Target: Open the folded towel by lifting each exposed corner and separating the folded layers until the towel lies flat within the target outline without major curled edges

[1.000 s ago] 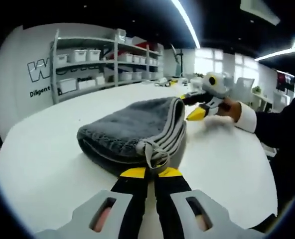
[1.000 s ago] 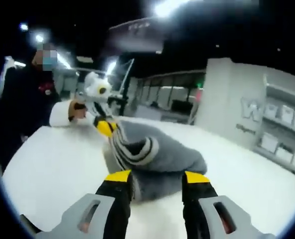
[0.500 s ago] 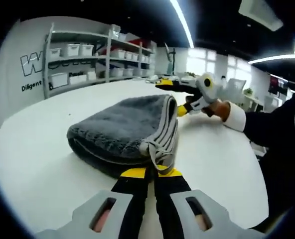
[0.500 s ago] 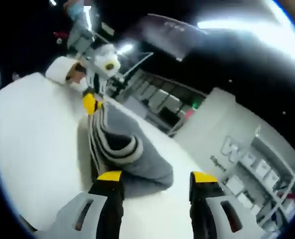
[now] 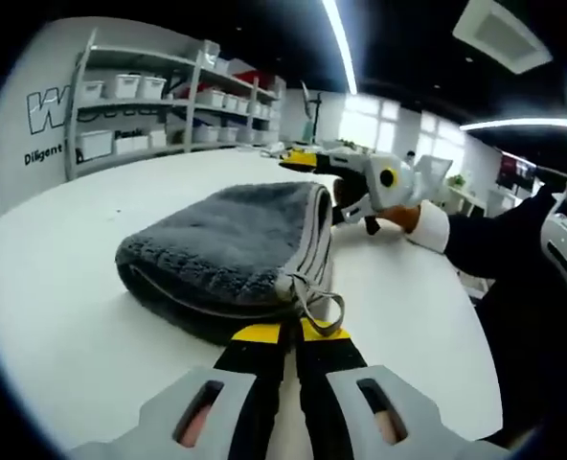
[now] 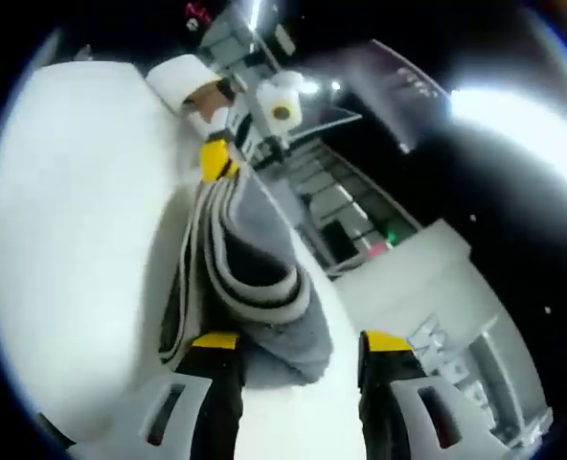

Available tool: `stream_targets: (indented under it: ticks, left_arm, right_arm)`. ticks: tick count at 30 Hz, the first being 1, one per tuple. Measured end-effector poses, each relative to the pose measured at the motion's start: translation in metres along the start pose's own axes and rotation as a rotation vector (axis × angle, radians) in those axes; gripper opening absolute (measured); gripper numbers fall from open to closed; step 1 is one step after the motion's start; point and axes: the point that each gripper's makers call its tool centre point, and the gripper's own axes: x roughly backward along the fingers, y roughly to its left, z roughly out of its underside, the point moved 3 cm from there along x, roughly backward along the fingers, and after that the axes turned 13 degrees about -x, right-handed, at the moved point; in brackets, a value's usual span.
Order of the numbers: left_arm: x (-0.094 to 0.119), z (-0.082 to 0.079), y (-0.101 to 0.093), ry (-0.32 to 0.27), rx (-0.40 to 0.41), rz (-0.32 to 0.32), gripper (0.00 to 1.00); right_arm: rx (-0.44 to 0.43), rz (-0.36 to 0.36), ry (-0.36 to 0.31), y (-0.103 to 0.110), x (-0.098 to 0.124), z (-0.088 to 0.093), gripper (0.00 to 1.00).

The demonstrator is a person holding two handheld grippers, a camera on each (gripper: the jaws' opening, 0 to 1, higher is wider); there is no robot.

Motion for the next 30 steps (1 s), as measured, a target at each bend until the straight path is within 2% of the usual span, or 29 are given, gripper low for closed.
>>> stream_targets:
  ticks: [2, 4, 9, 13, 15, 23, 29, 30]
  left_arm:
    - [0.002, 0.001, 0.001, -0.001, -0.004, -0.003, 0.04]
    - [0.003, 0.002, 0.003, -0.007, 0.004, -0.001, 0.04]
    - [0.003, 0.003, 0.003, -0.004, 0.013, 0.001, 0.04]
    - [0.004, 0.005, 0.003, 0.005, 0.008, 0.000, 0.04]
    - [0.004, 0.004, 0.004, 0.005, 0.002, -0.006, 0.04]
    - [0.008, 0.000, 0.002, -0.011, 0.003, -0.005, 0.04]
    - [0.009, -0.006, -0.018, -0.038, -0.019, 0.112, 0.04]
    - [0.009, -0.008, -0.020, -0.045, -0.024, 0.127, 0.04]
  right_arm:
    - [-0.020, -0.025, -0.035, 0.006, -0.001, -0.007, 0.34]
    - [0.015, -0.014, -0.030, 0.008, -0.001, -0.010, 0.32]
    - [0.036, -0.032, -0.053, 0.015, -0.001, -0.017, 0.26]
    - [0.067, -0.043, -0.043, 0.019, -0.001, -0.017, 0.17]
    - [0.060, -0.055, -0.039, 0.021, 0.000, -0.018, 0.07]
    - [-0.106, -0.061, -0.059, 0.019, 0.009, -0.026, 0.05]
    - [-0.321, -0.099, -0.106, 0.015, 0.020, -0.036, 0.04]
    - [-0.337, -0.100, -0.109, 0.012, 0.020, -0.035, 0.04]
